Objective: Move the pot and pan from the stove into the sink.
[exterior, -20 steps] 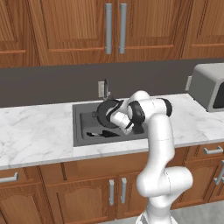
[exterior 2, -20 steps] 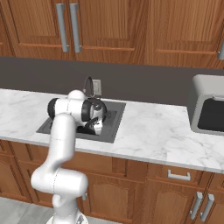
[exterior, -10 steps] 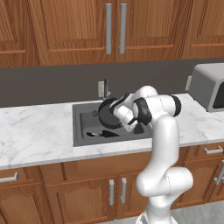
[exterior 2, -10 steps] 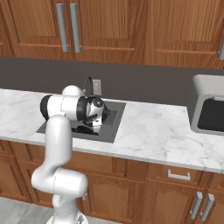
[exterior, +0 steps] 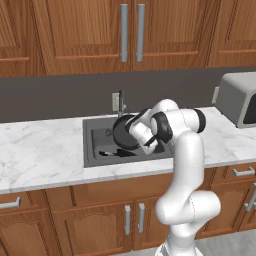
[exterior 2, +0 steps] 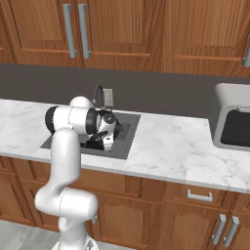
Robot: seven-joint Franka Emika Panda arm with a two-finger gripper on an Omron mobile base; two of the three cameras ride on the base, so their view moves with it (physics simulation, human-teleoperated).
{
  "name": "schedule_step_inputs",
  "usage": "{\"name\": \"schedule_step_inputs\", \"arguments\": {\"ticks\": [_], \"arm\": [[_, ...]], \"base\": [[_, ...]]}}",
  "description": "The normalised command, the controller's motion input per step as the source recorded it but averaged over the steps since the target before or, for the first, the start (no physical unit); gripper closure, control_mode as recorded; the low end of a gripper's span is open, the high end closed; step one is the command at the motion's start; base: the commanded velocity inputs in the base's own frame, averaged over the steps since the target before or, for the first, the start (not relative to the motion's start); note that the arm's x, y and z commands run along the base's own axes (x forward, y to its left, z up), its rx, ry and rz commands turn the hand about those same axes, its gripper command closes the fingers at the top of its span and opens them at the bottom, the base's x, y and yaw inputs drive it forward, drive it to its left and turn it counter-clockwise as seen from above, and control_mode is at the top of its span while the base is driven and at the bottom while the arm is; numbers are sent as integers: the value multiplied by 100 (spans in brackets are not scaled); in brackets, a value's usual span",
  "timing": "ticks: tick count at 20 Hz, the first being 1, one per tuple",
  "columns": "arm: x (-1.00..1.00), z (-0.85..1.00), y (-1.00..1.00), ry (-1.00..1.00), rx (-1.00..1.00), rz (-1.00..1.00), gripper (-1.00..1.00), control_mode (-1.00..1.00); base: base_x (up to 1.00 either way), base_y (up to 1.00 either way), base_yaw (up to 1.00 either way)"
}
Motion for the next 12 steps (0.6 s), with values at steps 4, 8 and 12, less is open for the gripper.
{"name": "schedule_step_inputs", "arguments": {"ticks": [4,8,12], "arm": [[1,1,0,0,0,0,-100,-100],[0,58,0,-2,5,-2,-100,-100],[-9,98,0,-1,9,0,-100,-100]], "base": [[0,0,0],[0,0,0],[0,0,0]]}}
